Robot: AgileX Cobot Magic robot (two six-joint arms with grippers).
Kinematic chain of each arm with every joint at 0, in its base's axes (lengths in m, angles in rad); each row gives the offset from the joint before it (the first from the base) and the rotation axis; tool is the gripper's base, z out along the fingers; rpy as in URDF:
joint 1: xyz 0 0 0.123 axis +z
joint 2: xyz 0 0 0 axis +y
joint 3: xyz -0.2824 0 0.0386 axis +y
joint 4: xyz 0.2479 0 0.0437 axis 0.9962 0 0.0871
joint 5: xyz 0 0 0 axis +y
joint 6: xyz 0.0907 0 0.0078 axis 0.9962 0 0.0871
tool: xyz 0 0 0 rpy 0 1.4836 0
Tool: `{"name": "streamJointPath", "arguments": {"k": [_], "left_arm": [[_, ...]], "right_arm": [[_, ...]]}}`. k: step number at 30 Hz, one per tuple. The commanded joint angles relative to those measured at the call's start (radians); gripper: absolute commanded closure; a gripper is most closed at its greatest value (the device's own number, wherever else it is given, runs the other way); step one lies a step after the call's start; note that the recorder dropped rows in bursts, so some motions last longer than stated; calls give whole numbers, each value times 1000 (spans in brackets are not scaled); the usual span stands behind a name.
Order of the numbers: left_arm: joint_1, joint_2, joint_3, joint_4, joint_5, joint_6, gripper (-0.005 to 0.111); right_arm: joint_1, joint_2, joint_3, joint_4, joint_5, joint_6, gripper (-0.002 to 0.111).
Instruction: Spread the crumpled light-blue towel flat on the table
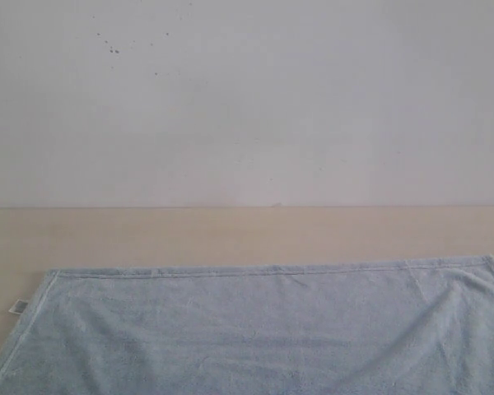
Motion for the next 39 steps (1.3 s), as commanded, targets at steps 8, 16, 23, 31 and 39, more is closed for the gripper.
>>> {"name": "streamJointPath", "arguments": {"k": [8, 16, 23, 31, 39], "left_arm": [[-3, -287, 250, 4, 201, -5, 103], [-3, -581, 250, 4, 204, -5, 103], [-3, -628, 250, 4, 185, -5, 103], [-3, -628, 250, 4, 185, -5, 103], [-3, -628, 250, 2, 417, -3, 103]], "right_arm": [[-3, -282, 244, -21, -77, 97, 103], [-3, -304, 244, -18, 58, 94, 103], [-3, -302, 244, -18, 58, 94, 103], [-3, -302, 244, -18, 58, 94, 103], [-3, -302, 244, -18, 58, 94, 103]]}}
